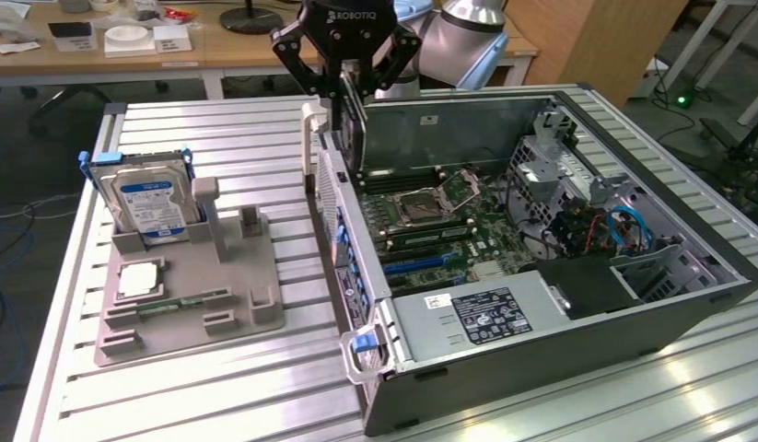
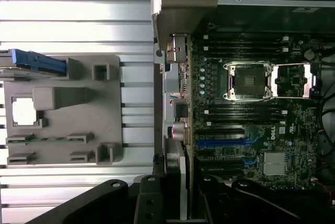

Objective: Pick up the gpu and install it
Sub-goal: 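Pick up the gpu and move the gpu toward the slot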

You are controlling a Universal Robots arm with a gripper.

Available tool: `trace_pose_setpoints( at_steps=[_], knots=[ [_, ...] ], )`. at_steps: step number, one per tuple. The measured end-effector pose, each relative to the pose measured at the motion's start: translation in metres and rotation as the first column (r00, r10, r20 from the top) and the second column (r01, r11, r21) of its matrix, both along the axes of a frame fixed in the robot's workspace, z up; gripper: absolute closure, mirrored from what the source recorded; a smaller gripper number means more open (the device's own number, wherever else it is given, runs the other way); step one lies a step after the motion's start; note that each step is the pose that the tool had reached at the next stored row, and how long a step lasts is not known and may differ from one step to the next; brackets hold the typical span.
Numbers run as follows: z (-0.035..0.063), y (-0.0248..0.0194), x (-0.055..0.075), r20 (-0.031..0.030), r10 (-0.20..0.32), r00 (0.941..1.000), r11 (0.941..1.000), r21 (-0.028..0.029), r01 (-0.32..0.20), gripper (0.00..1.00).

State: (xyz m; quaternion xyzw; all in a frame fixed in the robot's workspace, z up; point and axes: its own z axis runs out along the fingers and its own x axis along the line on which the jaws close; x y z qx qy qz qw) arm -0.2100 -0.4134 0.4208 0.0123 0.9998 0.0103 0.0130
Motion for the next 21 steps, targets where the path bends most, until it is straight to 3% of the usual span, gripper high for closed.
trace_pose_setpoints(
  at_steps=[21],
  knots=[
    [0.0, 0.0, 0.024, 0.0001, 0.0, 1.0, 1.0, 0.0001, 0.0, 0.72]
  ],
)
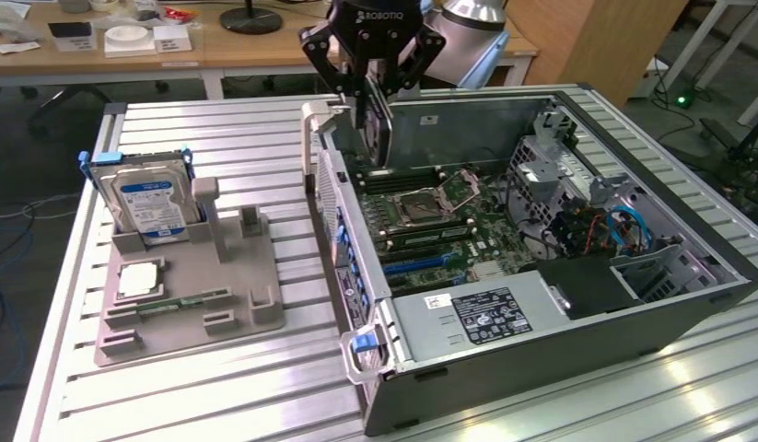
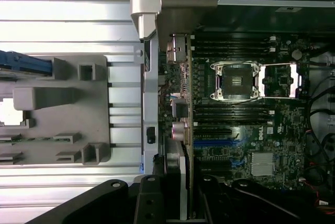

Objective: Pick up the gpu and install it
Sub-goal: 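Pick up the gpu and move the gpu toward the slot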

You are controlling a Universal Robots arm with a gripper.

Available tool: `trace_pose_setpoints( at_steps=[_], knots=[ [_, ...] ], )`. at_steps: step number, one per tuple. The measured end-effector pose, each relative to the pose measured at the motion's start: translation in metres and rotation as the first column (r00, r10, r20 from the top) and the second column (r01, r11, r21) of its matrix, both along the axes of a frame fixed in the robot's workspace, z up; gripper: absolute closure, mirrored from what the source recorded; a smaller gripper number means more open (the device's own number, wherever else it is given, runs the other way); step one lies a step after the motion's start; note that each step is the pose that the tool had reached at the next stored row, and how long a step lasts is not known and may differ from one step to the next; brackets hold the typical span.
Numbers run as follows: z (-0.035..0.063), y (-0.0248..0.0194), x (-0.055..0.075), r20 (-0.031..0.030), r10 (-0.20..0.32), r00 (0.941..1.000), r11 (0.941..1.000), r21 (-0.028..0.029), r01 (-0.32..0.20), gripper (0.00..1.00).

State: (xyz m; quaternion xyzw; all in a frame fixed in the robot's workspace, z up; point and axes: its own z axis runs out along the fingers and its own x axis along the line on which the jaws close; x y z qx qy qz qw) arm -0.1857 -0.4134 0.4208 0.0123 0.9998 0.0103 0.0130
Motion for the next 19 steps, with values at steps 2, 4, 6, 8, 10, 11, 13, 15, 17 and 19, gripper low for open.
trace_pose_setpoints(
  at_steps=[2, 4, 6, 8, 10, 11, 13, 15, 17, 19],
  knots=[
    [0.0, 0.0, 0.002, -0.0001, 0.0, 1.0, 1.0, 0.0, 0.0, 0.72],
    [0.0, 0.0, 0.005, -0.0001, 0.0, 1.0, 1.0, -0.0001, 0.0, 0.72],
    [0.0, 0.0, 0.007, -0.0001, 0.0, 1.0, 1.0, 0.0, 0.0, 0.72],
    [0.0, 0.0, 0.01, -0.0001, 0.0, 1.0, 1.0, 0.0, 0.0, 0.72],
    [0.0, 0.0, 0.013, 0.0, 0.0, 1.0, 1.0, -0.0001, 0.0, 0.72],
    [0.0, 0.0, 0.014, -0.0001, 0.0, 1.0, 1.0, -0.0001, 0.0, 0.72],
    [0.0, 0.0, 0.017, -0.0001, 0.0, 1.0, 1.0, -0.0001, 0.0, 0.72],
    [0.0, 0.0, 0.019, -0.0001, 0.0, 1.0, 1.0, -0.0001, 0.0, 0.72],
    [0.0, 0.0, 0.022, 0.0, 0.0, 1.0, 1.0, 0.0, 0.0, 0.72],
    [0.0, 0.0, 0.024, -0.0001, 0.0, 1.0, 1.0, -0.0001, 0.0, 0.72]
  ],
)
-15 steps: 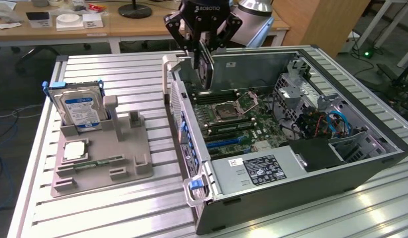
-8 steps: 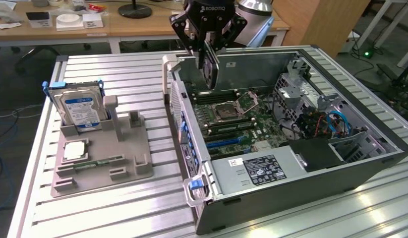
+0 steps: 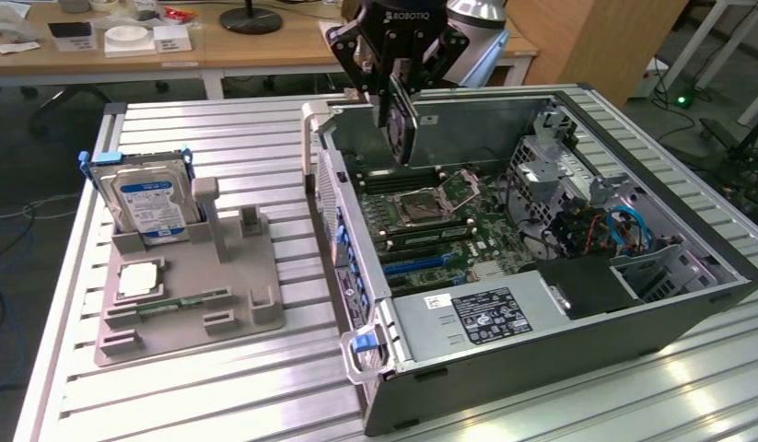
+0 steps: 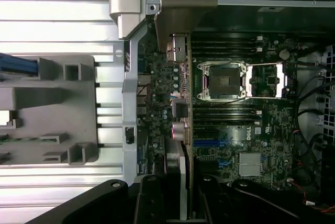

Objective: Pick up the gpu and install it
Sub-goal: 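Pick up the gpu and move the gpu toward the slot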

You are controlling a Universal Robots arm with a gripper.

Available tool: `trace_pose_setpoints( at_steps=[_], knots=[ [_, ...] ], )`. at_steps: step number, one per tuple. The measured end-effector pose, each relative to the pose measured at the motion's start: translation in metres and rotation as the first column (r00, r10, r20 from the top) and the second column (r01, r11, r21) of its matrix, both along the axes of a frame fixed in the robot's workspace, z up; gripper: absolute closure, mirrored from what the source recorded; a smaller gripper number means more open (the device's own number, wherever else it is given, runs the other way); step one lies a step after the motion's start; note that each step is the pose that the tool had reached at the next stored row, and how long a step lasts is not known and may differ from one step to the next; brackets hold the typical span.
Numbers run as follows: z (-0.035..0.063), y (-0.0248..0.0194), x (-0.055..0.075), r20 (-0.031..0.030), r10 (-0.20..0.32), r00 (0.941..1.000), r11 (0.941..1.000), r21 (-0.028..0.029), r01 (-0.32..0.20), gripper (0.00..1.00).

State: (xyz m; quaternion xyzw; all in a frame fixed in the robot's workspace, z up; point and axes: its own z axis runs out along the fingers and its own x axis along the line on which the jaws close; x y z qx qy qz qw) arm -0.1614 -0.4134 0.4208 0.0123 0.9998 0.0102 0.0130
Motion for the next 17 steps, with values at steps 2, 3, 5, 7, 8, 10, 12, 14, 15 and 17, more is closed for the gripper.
trace_pose_setpoints(
  at_steps=[2, 3, 5, 7, 8, 10, 12, 14, 15, 17],
  knots=[
    [0.0, 0.0, 0.002, 0.0001, 0.0, 1.0, 1.0, 0.0, 0.0, 0.72],
    [0.0, 0.0, 0.003, 0.0, 0.0, 1.0, 1.0, 0.0001, 0.0, 0.72],
    [0.0, 0.0, 0.006, 0.0, 0.0, 1.0, 1.0, 0.0, 0.0, 0.72],
    [0.0, 0.0, 0.009, 0.0, 0.0, 1.0, 1.0, 0.0, 0.0, 0.72],
    [0.0, 0.0, 0.011, 0.0, 0.0, 1.0, 1.0, 0.0, 0.0, 0.72],
    [-0.0001, 0.0, 0.014, 0.0, 0.0, 1.0, 1.0, 0.0, 0.0, 0.72],
    [-0.0001, 0.0, 0.017, 0.0, 0.0, 1.0, 1.0, 0.0, 0.0, 0.72],
    [-0.0001, 0.0, 0.021, 0.0, 0.0, 1.0, 1.0, 0.0, 0.0, 0.72],
    [0.0, 0.0, 0.023, 0.0, 0.0, 1.0, 1.0, 0.0, 0.0, 0.72],
    [-0.0001, 0.0, 0.026, 0.0, 0.0, 1.0, 1.0, 0.0, 0.0, 0.72]
  ],
)
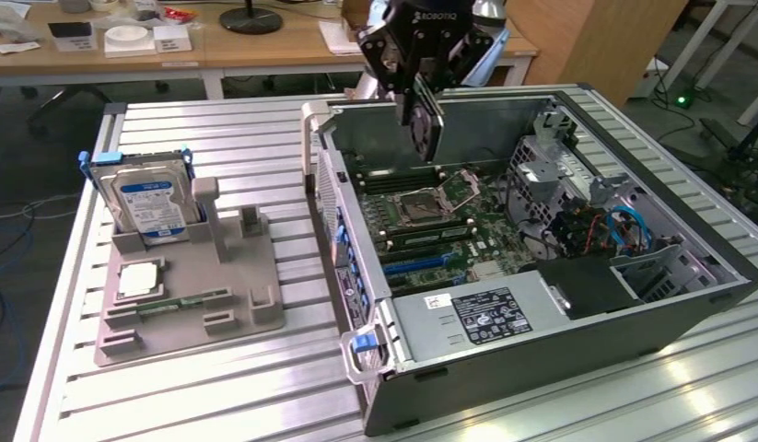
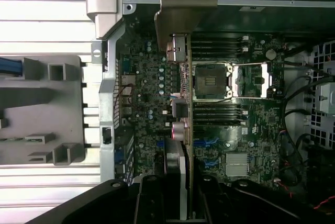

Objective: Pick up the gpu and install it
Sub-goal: 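Pick up the gpu and move the gpu toward the slot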

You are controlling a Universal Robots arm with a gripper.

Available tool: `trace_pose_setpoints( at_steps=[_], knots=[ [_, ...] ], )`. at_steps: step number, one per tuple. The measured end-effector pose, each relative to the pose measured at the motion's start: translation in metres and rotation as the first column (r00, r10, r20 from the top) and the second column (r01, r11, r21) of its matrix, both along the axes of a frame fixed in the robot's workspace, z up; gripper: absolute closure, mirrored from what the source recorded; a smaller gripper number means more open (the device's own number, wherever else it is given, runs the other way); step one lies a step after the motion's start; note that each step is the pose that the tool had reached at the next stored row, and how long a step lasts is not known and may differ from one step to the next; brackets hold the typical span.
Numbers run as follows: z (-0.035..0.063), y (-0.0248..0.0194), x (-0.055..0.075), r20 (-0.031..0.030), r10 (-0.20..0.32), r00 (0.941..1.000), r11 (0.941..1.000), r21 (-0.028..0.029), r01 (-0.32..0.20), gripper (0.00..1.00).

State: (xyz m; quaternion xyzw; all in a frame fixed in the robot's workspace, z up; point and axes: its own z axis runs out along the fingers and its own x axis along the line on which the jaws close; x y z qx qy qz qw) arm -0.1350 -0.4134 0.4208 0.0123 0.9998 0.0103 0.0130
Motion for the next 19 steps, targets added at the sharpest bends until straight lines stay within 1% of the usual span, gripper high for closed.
trace_pose_setpoints(
  at_steps=[19],
  knots=[
    [-0.0001, 0.0, 0.044, 0.0, 0.0, 1.0, 1.0, 0.0, 0.0, 0.72]
  ],
)
